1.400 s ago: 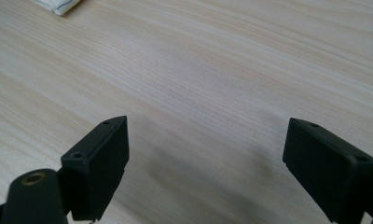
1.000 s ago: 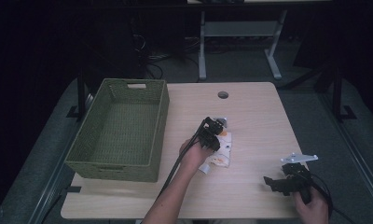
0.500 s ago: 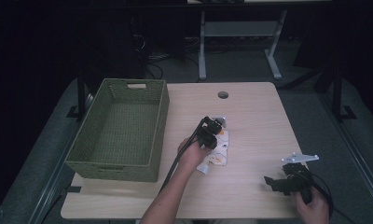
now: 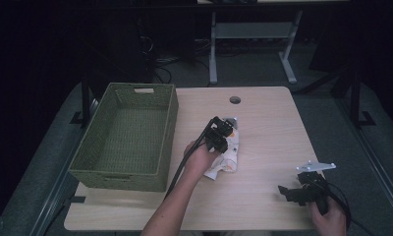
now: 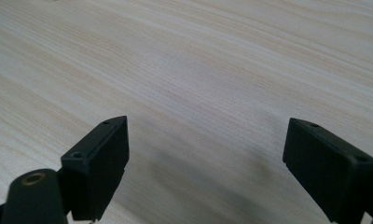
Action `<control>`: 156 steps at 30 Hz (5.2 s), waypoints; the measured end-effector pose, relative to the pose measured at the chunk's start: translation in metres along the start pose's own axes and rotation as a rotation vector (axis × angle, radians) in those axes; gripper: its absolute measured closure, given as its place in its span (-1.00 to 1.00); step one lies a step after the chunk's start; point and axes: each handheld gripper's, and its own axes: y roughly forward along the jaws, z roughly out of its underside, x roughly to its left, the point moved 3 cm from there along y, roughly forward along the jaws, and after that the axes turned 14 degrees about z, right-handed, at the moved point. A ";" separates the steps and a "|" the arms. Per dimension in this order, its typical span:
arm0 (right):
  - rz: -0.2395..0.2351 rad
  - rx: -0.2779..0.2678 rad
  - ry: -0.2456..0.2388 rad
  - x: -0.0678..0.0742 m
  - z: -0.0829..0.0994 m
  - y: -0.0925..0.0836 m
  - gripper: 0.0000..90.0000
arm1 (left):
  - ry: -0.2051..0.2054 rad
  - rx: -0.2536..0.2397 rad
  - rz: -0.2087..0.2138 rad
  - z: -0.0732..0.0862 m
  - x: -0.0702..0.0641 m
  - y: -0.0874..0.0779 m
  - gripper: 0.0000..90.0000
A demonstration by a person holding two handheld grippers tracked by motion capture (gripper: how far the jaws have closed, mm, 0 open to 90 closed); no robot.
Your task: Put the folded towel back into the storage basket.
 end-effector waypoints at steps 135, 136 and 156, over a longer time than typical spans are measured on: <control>0.026 0.009 0.001 0.006 -0.004 0.004 -0.68 | -0.245 0.050 -0.102 0.137 0.129 -0.176 0.79; 0.026 0.009 0.001 0.006 -0.004 0.004 -0.68 | -0.245 0.050 -0.099 0.137 0.131 -0.175 0.79; 0.028 0.013 -0.011 0.008 -0.006 0.008 -0.68 | -0.222 0.065 -0.041 0.158 0.150 -0.149 0.78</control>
